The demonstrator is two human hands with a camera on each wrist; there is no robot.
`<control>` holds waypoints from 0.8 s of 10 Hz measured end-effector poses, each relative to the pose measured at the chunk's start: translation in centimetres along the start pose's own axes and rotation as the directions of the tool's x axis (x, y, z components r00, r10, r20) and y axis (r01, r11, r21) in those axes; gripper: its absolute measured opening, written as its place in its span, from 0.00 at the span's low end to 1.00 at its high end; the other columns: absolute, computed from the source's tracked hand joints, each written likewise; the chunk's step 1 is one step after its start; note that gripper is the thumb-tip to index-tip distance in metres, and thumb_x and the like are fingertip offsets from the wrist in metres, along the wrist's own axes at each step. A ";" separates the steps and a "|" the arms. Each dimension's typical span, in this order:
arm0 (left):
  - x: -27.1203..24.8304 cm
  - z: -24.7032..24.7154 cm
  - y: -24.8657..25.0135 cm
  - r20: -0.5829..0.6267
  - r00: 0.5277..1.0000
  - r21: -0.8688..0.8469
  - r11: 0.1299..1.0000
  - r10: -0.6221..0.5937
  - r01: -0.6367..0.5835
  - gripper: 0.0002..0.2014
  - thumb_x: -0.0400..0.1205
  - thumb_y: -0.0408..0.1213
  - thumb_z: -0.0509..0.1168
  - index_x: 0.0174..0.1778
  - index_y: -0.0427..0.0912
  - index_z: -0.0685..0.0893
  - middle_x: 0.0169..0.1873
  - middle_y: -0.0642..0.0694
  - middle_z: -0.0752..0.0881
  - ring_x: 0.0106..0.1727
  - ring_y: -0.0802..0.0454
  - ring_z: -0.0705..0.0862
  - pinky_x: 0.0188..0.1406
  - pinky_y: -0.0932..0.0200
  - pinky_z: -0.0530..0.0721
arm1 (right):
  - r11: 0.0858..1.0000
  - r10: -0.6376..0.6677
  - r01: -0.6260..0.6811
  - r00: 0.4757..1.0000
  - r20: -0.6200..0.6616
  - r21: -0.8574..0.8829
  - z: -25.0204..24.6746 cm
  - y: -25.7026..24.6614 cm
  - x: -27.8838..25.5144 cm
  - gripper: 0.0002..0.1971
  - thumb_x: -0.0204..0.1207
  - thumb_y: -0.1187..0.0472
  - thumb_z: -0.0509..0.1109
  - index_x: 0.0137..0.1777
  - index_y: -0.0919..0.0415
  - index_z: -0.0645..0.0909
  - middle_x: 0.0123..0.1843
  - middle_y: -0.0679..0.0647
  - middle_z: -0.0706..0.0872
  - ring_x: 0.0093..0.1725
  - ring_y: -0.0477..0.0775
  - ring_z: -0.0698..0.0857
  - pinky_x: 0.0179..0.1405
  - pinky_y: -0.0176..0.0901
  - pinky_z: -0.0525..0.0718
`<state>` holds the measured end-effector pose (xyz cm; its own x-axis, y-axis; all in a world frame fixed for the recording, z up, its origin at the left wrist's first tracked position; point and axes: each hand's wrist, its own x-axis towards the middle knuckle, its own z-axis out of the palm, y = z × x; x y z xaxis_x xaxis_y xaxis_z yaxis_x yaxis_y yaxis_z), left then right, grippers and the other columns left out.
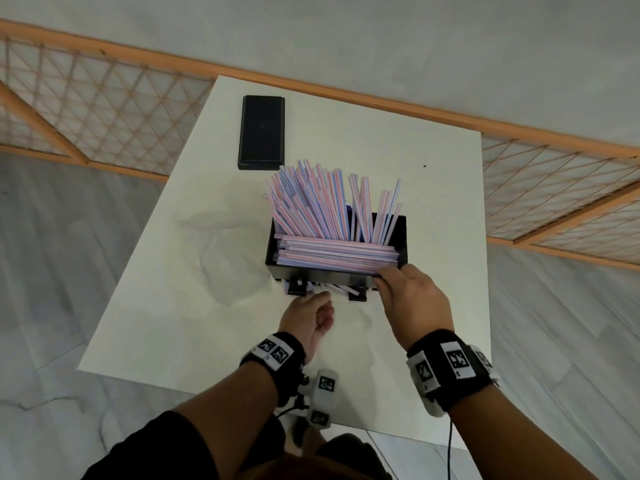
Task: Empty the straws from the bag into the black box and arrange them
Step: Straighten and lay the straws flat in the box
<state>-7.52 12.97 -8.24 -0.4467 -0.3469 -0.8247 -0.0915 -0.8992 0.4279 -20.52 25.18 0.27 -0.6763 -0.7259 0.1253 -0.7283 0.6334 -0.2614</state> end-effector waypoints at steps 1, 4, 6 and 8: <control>0.3 1.5 -1.4 0.021 0.999 -0.018 0.999 0.031 -0.031 0.10 0.84 0.28 0.69 0.45 0.45 0.76 0.30 0.46 0.79 0.26 0.54 0.74 0.33 0.61 0.80 | 0.996 -0.058 0.056 0.998 0.015 0.069 0.1 0.6 0.4 0.03 0.80 0.58 0.75 0.46 0.56 0.88 0.36 0.53 0.80 0.35 0.63 0.82 0.29 0.43 0.76; 2.1 4.6 -1.9 -0.124 0.969 0.279 0.944 0.215 -0.174 0.09 0.79 0.26 0.73 0.42 0.34 0.78 0.32 0.37 0.77 0.20 0.50 0.71 0.18 0.66 0.69 | 0.985 -0.129 0.119 0.989 0.073 0.125 0.2 1.1 0.6 0.02 0.81 0.60 0.74 0.47 0.57 0.86 0.37 0.53 0.78 0.36 0.62 0.81 0.32 0.44 0.77; 2.0 4.4 -1.9 -0.188 0.953 0.402 0.904 0.239 -0.147 0.15 0.87 0.45 0.68 0.45 0.36 0.80 0.23 0.44 0.81 0.22 0.46 0.77 0.21 0.60 0.71 | 0.984 -0.154 0.144 0.983 0.102 0.101 -0.3 0.8 0.4 0.03 0.81 0.59 0.74 0.46 0.57 0.86 0.36 0.55 0.81 0.35 0.62 0.81 0.29 0.47 0.81; 2.3 3.7 0.1 -0.178 0.955 0.494 0.861 0.236 -0.121 0.14 0.83 0.47 0.46 0.51 0.41 0.70 0.45 0.35 0.81 0.43 0.42 0.89 0.43 0.55 0.90 | 0.997 -0.076 0.073 0.990 0.123 0.021 -0.7 -0.2 0.9 0.06 0.81 0.57 0.74 0.43 0.57 0.84 0.36 0.55 0.82 0.35 0.64 0.82 0.27 0.45 0.75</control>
<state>-11.83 13.09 -8.74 -0.2903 -0.5910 -0.7526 -0.4642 -0.6007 0.6508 -21.11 24.57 1.11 -0.6006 -0.7991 0.0260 -0.7735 0.5725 -0.2720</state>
